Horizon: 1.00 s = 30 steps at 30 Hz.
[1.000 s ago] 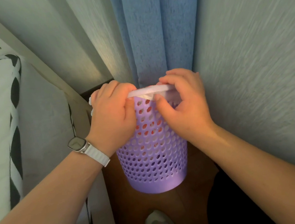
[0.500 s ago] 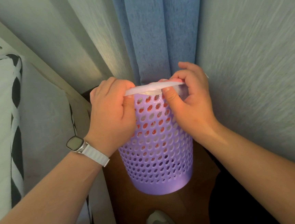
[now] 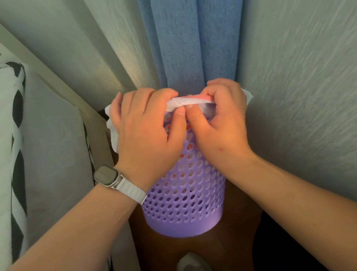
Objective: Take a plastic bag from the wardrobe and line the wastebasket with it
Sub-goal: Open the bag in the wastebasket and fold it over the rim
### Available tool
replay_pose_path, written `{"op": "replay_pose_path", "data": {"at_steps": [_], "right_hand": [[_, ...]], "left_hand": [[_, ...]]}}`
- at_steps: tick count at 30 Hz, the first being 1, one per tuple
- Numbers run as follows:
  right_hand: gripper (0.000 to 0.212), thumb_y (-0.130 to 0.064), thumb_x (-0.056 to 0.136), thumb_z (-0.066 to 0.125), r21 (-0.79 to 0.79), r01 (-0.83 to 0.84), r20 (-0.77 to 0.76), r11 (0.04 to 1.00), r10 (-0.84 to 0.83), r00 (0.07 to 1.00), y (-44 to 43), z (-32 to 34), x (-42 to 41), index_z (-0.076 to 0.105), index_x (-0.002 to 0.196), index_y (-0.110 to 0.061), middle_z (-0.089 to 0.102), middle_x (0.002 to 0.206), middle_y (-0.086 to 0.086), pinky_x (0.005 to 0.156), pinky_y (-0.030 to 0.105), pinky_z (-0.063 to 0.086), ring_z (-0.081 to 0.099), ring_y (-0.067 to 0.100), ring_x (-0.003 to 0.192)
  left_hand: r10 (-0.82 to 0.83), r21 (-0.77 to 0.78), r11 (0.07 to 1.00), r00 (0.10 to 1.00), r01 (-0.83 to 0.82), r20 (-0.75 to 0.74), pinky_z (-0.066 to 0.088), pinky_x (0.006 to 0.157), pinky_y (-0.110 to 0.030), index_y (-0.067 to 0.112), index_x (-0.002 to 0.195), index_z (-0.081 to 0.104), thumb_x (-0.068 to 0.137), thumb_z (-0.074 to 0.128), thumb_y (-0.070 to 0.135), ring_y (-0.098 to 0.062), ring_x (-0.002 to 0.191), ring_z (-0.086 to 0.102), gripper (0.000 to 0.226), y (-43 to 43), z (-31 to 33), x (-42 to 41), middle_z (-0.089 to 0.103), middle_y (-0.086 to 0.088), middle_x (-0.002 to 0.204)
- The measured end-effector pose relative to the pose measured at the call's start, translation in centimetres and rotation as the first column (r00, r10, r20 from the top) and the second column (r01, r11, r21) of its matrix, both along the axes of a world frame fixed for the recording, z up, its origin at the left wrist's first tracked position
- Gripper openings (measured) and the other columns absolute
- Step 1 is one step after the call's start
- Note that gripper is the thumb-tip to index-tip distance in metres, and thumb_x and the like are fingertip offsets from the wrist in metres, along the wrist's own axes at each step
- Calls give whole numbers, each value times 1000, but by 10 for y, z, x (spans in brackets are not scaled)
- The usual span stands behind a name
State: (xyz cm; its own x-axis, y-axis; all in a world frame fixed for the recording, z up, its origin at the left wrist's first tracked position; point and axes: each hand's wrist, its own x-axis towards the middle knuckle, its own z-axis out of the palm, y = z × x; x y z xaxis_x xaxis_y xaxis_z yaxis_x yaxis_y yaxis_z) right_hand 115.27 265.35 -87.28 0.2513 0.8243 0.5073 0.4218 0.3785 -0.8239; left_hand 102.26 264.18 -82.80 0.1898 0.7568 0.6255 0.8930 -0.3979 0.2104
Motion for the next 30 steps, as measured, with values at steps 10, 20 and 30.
{"op": "replay_pose_path", "data": {"at_steps": [10, 20, 30], "right_hand": [[40, -38, 87, 58, 1, -63, 39, 998, 63, 997, -2, -8, 13, 60, 115, -11, 51, 126, 7, 108, 31, 32, 45, 20, 123], [36, -38, 83, 61, -7, -50, 117, 999, 51, 992, 8, -8, 26, 67, 108, -13, 50, 134, 9, 110, 34, 31, 42, 26, 129], [25, -33, 84, 63, 114, -2, 155, 993, -16, 988, 7, -5, 16, 59, 88, -9, 57, 99, 3, 86, 45, 42, 54, 23, 96]], "left_hand": [[14, -4, 1000, 1000, -14, 18, 36, 75, -40, 12, 80, 56, 82, 57, 36, -27, 78, 47, 23, 13, -2, -16, 43, 5, 79], [7, -16, 1000, 998, -6, 65, 34, 75, -40, 11, 79, 54, 83, 53, 34, -18, 77, 39, 23, 15, -3, -24, 41, 4, 79], [-92, 0, 996, 991, 92, -98, 34, 102, -45, 17, 107, 66, 90, 54, 34, -23, 99, 60, 27, -2, 7, -7, 66, 0, 103]]}}
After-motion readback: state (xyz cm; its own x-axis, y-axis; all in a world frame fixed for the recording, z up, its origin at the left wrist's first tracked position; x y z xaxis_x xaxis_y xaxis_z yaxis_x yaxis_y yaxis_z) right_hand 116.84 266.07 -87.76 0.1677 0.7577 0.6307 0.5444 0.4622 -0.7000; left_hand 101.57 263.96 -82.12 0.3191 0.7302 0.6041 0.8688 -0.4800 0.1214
